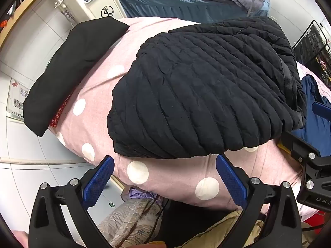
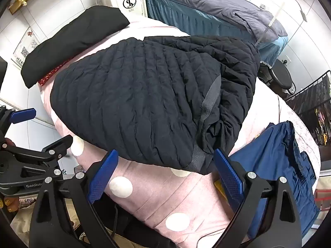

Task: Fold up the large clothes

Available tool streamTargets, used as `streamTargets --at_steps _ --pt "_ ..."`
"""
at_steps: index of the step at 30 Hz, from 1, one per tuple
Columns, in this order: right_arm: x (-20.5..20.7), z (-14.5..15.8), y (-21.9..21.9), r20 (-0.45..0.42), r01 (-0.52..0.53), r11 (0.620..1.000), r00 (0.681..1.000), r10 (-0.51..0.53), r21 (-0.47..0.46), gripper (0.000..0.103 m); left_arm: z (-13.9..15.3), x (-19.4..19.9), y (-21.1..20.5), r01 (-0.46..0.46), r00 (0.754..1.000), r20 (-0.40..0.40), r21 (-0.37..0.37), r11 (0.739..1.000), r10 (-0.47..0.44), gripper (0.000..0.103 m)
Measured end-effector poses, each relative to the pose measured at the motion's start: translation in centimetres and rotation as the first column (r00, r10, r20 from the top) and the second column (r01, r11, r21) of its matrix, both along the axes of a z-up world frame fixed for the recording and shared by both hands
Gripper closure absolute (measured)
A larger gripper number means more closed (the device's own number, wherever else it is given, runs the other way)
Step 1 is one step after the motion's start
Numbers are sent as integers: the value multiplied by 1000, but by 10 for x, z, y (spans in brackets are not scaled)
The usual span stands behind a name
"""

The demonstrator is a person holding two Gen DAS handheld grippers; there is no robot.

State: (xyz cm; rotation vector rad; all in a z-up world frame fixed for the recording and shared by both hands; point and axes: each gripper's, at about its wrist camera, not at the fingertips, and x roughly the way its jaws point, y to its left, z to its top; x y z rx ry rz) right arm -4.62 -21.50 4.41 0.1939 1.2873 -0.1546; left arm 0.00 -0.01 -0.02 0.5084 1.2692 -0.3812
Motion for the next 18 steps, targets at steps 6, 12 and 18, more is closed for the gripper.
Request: streamTargets --at_steps 6,12,18 --pt "1 1 0 3 0 1000 1000 0 -1 11 0 0 0 -4 1000 6 6 1000 4 6" --pt "1 2 2 -2 -1 1000 1000 1 -4 11 1 0 0 -8 1000 4 10 1000 8 6" --pt "1 2 3 -4 2 1000 1000 -2 -2 11 -1 -1 0 -7 1000 2 12 1000 7 6"
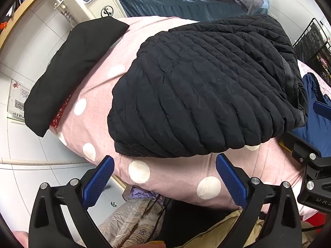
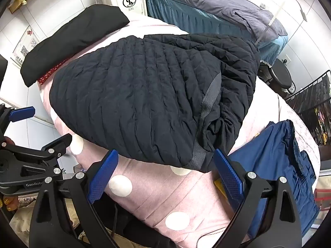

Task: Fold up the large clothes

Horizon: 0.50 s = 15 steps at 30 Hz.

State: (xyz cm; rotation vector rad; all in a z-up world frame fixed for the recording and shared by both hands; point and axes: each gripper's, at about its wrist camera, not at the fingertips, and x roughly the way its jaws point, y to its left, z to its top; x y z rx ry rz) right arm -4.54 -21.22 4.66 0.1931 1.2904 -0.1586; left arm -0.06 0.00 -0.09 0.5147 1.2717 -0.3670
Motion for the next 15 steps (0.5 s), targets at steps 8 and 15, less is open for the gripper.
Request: streamTargets --at_steps 8,15 --pt "-7 -9 -4 -1 5 1000 1000 -5 4 11 -4 -1 3 0 1000 -3 3 1000 0 6" --pt "-6 -9 -5 -2 5 1000 1000 -5 5 11 -6 1 2 -2 1000 -15 -4 1000 2 6"
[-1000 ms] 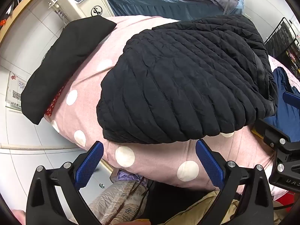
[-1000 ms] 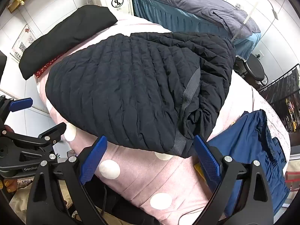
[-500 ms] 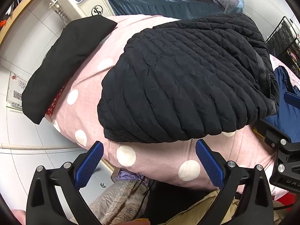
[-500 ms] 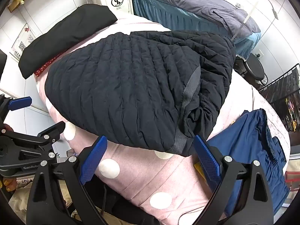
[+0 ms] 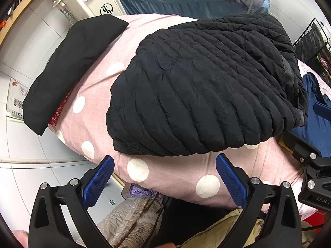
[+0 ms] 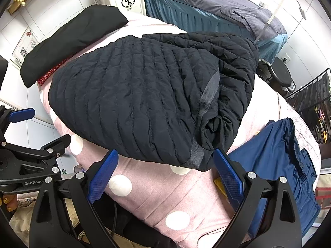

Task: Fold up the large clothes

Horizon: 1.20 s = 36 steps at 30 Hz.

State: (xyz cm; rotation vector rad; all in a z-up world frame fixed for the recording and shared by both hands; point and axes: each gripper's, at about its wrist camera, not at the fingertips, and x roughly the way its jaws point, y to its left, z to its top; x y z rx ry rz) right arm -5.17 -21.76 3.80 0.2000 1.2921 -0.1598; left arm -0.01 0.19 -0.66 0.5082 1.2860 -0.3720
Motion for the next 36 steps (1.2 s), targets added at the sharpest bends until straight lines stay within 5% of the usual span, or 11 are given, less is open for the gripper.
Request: streamTargets --at_steps 36 --pt "0 0 0 -2 0 1000 1000 0 2 11 0 -1 0 -8 999 -32 4 1000 8 6"
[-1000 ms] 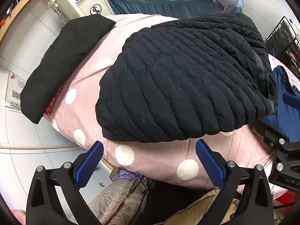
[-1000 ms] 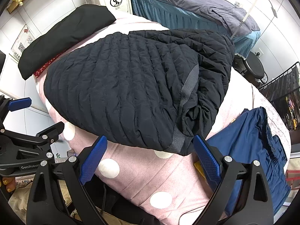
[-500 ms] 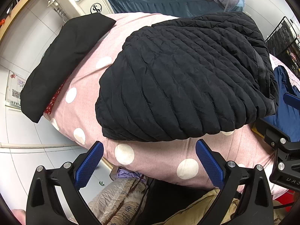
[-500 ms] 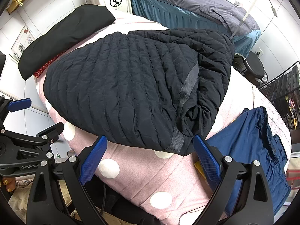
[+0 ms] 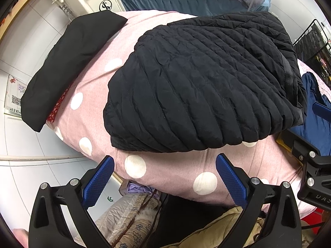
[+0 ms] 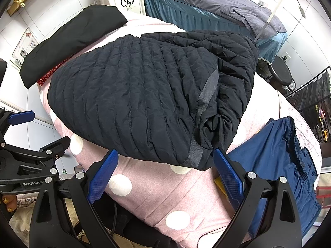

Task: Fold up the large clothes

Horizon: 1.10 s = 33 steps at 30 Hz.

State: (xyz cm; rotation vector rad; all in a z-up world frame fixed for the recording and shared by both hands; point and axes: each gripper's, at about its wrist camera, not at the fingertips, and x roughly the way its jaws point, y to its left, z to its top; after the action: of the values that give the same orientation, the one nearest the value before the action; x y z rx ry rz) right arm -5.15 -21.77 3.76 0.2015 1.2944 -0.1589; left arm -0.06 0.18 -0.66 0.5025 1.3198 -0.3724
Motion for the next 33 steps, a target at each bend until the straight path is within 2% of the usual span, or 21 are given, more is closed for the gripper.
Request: streamTargets --at_steps 33 --pt "-3 -4 1 -6 3 1000 1000 -3 5 11 -6 -3 5 -7 1000 -15 26 1000 7 6"
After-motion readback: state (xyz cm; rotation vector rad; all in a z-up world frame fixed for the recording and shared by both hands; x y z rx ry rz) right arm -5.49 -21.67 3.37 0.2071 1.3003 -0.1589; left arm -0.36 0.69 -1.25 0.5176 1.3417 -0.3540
